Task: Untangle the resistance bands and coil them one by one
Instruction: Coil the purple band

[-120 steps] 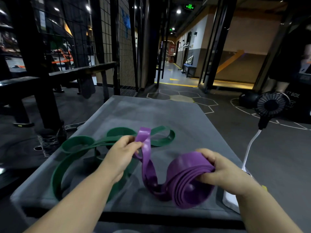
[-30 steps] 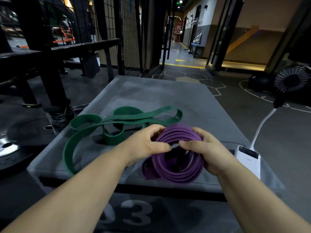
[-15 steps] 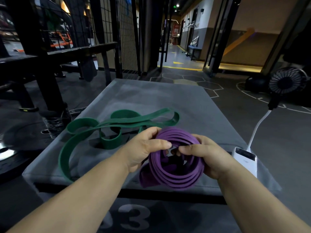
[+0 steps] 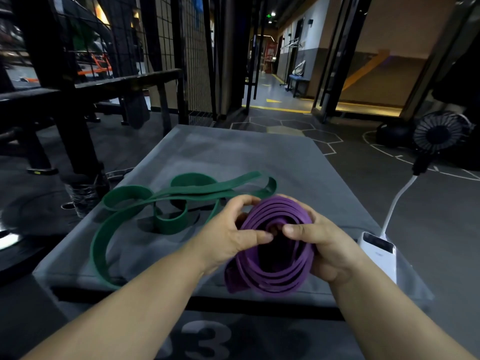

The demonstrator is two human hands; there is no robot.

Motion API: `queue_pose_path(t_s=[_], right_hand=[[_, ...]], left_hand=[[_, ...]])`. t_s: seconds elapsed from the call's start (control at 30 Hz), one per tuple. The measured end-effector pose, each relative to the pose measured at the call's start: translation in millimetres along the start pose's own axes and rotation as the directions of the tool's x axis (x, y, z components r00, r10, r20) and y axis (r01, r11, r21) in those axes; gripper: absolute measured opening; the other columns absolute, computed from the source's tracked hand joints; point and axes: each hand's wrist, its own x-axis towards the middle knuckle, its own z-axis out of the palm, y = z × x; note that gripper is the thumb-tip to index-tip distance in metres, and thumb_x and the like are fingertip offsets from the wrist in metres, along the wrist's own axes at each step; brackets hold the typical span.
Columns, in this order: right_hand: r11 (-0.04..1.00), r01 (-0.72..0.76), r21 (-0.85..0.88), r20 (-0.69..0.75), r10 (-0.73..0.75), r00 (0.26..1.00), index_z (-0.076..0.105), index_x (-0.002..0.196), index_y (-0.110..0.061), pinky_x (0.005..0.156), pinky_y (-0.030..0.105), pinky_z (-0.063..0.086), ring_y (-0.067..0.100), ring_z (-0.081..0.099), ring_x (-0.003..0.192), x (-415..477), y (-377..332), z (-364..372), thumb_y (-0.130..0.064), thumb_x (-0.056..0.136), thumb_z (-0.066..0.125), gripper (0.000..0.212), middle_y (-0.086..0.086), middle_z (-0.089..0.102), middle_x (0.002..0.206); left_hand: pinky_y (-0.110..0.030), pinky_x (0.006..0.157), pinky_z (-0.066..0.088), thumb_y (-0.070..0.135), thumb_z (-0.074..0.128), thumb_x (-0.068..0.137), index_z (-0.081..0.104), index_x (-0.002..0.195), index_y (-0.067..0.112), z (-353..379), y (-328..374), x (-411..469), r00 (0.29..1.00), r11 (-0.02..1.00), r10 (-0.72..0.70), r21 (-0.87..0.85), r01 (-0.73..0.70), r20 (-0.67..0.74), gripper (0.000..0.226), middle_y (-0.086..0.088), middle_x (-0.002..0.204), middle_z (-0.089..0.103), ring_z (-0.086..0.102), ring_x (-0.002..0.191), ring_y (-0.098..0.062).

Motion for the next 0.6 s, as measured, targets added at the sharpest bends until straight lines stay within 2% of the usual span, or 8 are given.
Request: queue_pose_path(t_s=[0.03,0.1,0.17,0.2,0.3,0.43,0.5,0.6], right_hand=[[0.999,0.01,-0.046,-0.01,-0.011,1.0,0.045,0.131,0.007,0.086,0.045,0.055,0.04,0.059,0.099,0,-2,0,-0.001,0.061,0.079,0.079,0.028,0.058,0.113],[0.982,-0.005,-0.19,-0.104,-0.015,0.994,0.05,0.127,0.002,0.08,0.039,0.057,0.035,0.064,0.094,-1,-5,1,0.007,0.058,0.075,0.074,0.021,0.065,0.109],[0.917,-0.06,-0.395,-0.22,-0.031,0.975,0.059,0.117,-0.01,0.078,0.036,0.056,0.028,0.07,0.09,-1,-6,3,0.005,0.056,0.076,0.065,0.01,0.072,0.1],[0.852,-0.1,-0.514,-0.26,-0.044,0.965,0.063,0.11,-0.015,0.08,0.036,0.055,0.024,0.071,0.088,-2,-6,4,-0.001,0.056,0.079,0.058,0.006,0.074,0.096],[0.656,-0.213,-0.724,-0.331,-0.06,0.942,0.066,0.098,-0.025,0.08,0.034,0.056,0.015,0.072,0.082,-5,-10,6,-0.008,0.063,0.088,0.046,-0.002,0.075,0.089],[0.564,-0.221,-0.796,-0.321,-0.085,0.943,0.059,0.107,-0.029,0.082,0.03,0.057,0.006,0.07,0.085,-8,-7,14,-0.016,0.059,0.093,0.06,-0.006,0.073,0.094],[0.614,-0.18,-0.769,-0.343,-0.158,0.926,0.061,0.104,-0.025,0.082,0.035,0.058,0.012,0.071,0.085,-7,0,16,-0.022,0.061,0.092,0.053,-0.001,0.074,0.093],[0.828,0.006,-0.561,-0.341,-0.238,0.909,0.065,0.099,-0.006,0.084,0.046,0.057,0.029,0.071,0.083,-3,9,16,-0.031,0.058,0.083,0.051,0.012,0.074,0.089]], left_hand=[[-0.033,0.086,0.056,0.012,0.079,0.06,0.056,0.117,0.017,2,1,0,1.0,0.984,-0.016,-0.178,0.013,-0.016,0.061,-0.004,0.102,0.07,0.068,0.091,-0.015],[-0.036,0.081,0.057,0.009,0.078,0.056,0.057,0.117,0.006,5,1,0,0.999,0.873,-0.043,-0.487,0.029,-0.017,0.065,-0.015,0.101,0.068,0.067,0.088,-0.026],[-0.035,0.075,0.058,0.014,0.077,0.053,0.059,0.118,-0.001,8,-1,0,0.999,0.785,-0.047,-0.619,0.028,-0.014,0.068,-0.019,0.098,0.067,0.065,0.083,-0.028],[-0.032,0.068,0.057,0.015,0.077,0.053,0.063,0.111,0.0,8,0,-1,0.999,0.765,-0.043,-0.643,0.026,-0.011,0.061,-0.017,0.089,0.067,0.065,0.074,-0.025],[-0.024,0.052,0.051,0.016,0.076,0.055,0.071,0.086,0.01,9,1,-1,1.0,0.76,-0.027,-0.649,0.014,-0.011,0.032,-0.005,0.067,0.061,0.056,0.053,-0.014],[-0.025,0.054,0.05,0.012,0.074,0.066,0.059,0.111,0.002,7,4,1,0.997,0.848,-0.02,-0.529,-0.023,-0.074,0.049,-0.004,0.072,0.063,0.056,0.056,-0.014],[-0.024,0.062,0.053,0.017,0.079,0.063,0.057,0.11,0.006,7,4,2,0.995,0.902,0.024,-0.427,-0.063,-0.097,0.054,-0.002,0.078,0.068,0.061,0.063,-0.013],[-0.029,0.083,0.053,0.035,0.081,0.057,0.057,0.107,0.011,9,-2,1,0.991,0.945,0.074,-0.309,-0.105,-0.11,0.06,-0.002,0.091,0.071,0.066,0.086,-0.016]])
